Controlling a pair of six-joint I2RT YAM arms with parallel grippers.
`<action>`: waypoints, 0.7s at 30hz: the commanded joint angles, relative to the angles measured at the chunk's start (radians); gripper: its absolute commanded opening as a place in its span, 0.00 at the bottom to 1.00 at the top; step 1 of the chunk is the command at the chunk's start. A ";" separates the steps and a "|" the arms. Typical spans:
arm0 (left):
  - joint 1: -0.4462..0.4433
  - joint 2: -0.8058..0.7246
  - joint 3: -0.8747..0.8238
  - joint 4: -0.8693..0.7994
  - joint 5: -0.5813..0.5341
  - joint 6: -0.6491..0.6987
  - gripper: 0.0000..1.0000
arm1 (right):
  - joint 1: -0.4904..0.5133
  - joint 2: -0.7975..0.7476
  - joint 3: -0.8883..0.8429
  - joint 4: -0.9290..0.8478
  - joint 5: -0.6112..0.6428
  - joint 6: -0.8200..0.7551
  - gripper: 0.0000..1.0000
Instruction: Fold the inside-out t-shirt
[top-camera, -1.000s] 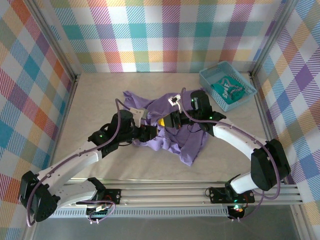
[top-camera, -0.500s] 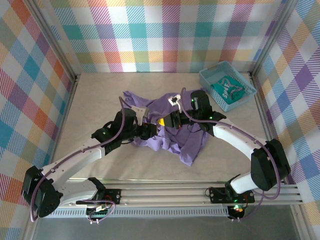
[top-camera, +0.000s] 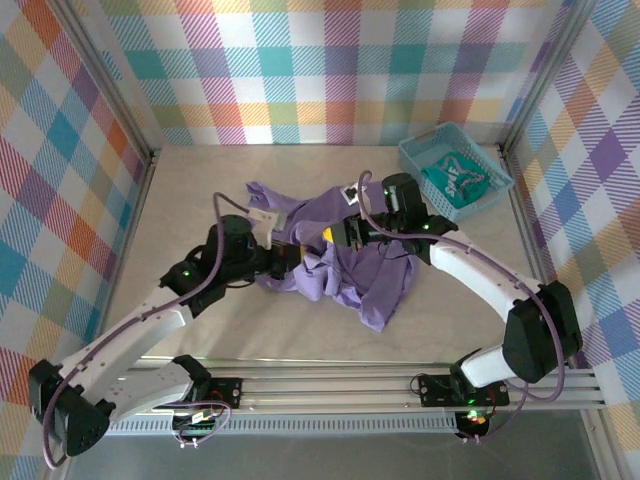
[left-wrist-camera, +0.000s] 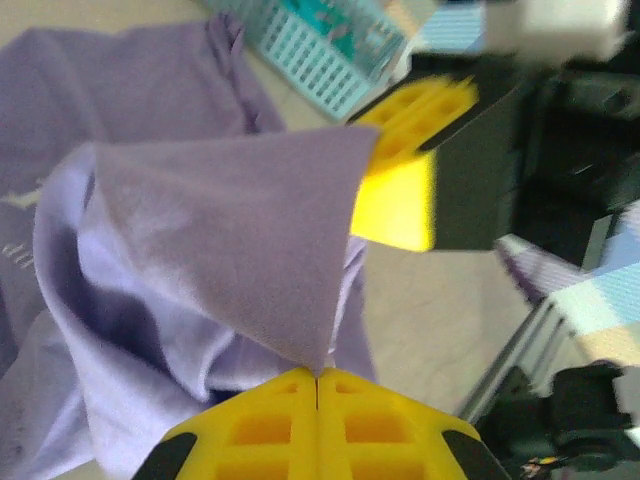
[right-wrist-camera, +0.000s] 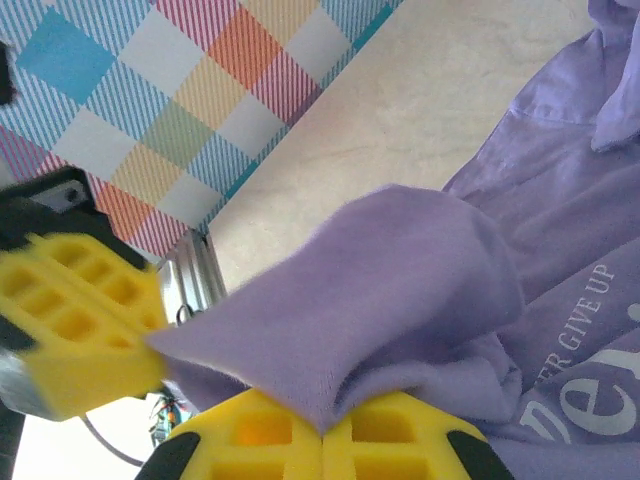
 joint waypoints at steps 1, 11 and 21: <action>0.037 -0.014 -0.001 0.087 0.124 -0.085 0.00 | -0.001 0.021 0.021 -0.038 0.011 -0.065 0.00; 0.080 0.005 -0.016 0.233 0.215 -0.262 0.00 | 0.001 0.077 0.117 -0.254 0.319 -0.082 0.21; 0.088 -0.048 -0.017 0.181 0.120 -0.248 0.00 | 0.070 -0.153 -0.116 -0.109 0.238 -0.176 0.48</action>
